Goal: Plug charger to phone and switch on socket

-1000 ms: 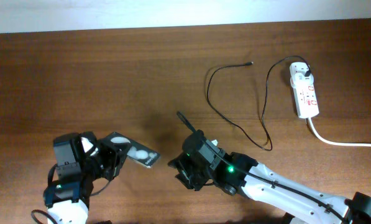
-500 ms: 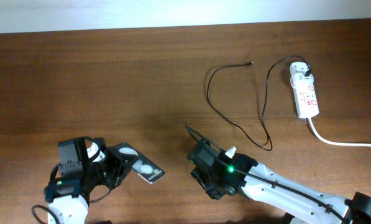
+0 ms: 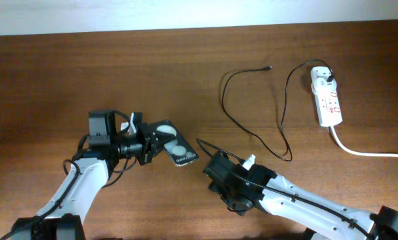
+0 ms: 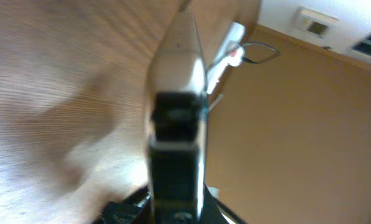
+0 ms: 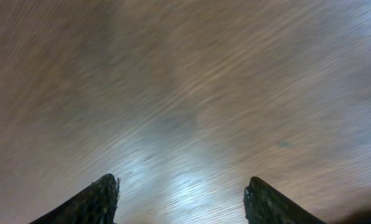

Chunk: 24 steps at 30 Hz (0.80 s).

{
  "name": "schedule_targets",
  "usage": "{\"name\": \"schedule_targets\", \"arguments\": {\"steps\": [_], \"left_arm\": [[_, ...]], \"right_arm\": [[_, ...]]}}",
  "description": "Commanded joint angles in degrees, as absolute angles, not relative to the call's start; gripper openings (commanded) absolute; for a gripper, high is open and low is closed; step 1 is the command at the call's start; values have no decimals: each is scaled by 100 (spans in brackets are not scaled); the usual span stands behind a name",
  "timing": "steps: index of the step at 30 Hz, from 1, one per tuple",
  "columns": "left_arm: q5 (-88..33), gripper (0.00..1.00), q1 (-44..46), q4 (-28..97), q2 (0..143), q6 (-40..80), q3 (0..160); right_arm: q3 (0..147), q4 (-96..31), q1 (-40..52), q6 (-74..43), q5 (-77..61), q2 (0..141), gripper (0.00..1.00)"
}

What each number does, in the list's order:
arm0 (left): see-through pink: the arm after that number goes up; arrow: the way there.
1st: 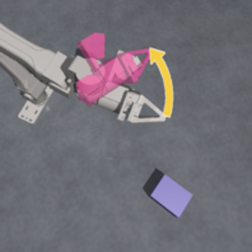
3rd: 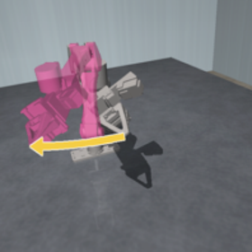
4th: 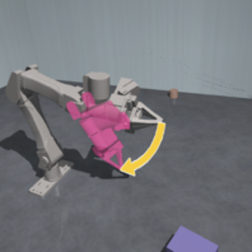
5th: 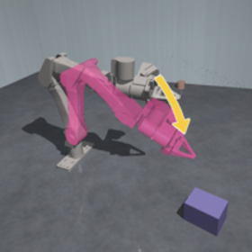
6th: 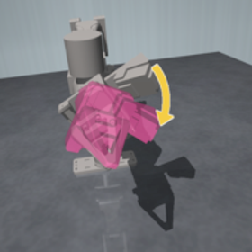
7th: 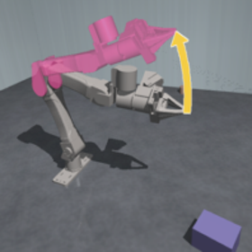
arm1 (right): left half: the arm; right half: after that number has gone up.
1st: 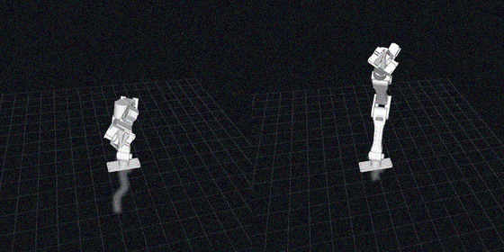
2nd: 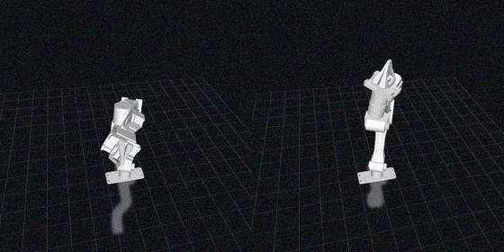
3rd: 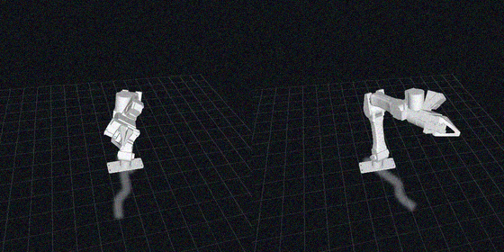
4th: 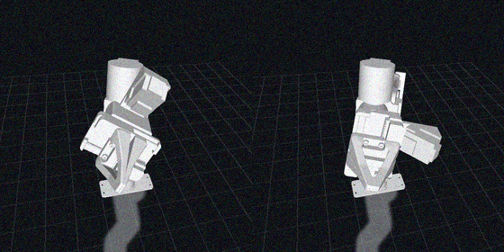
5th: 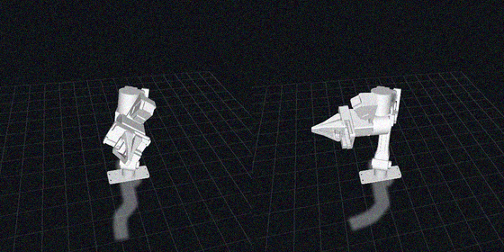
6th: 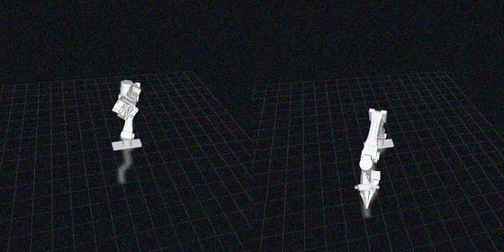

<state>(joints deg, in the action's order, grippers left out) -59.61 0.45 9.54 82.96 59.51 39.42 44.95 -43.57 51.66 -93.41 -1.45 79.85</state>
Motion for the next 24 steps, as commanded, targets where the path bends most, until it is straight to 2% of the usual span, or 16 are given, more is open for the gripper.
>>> {"name": "schedule_targets", "arguments": {"steps": [1,4,7,11,15,18,24], "left_arm": [[-7168,0,-19,899,8294,6128,4425],[-7874,0,-54,899,8294,6125,4484],[-8219,0,-54,897,8294,6110,4484],[-8232,0,-54,899,8294,6055,4484],[-8230,0,-54,899,8294,5859,4484],[-8281,0,-54,899,8294,5846,4484],[-8468,0,-54,897,8294,5846,4484]], "right_arm": [[4495,-4501,5201,-9321,388,7933,69],[4495,-4504,5201,-9321,587,7933,88],[4495,-4744,5205,-9321,604,7935,99],[4504,-4777,5177,-8989,882,7933,99],[4877,-4779,4672,-7808,829,7933,99],[4941,-4792,4296,-7797,821,7935,99],[4941,-4794,4268,-7797,821,7935,99]]}}
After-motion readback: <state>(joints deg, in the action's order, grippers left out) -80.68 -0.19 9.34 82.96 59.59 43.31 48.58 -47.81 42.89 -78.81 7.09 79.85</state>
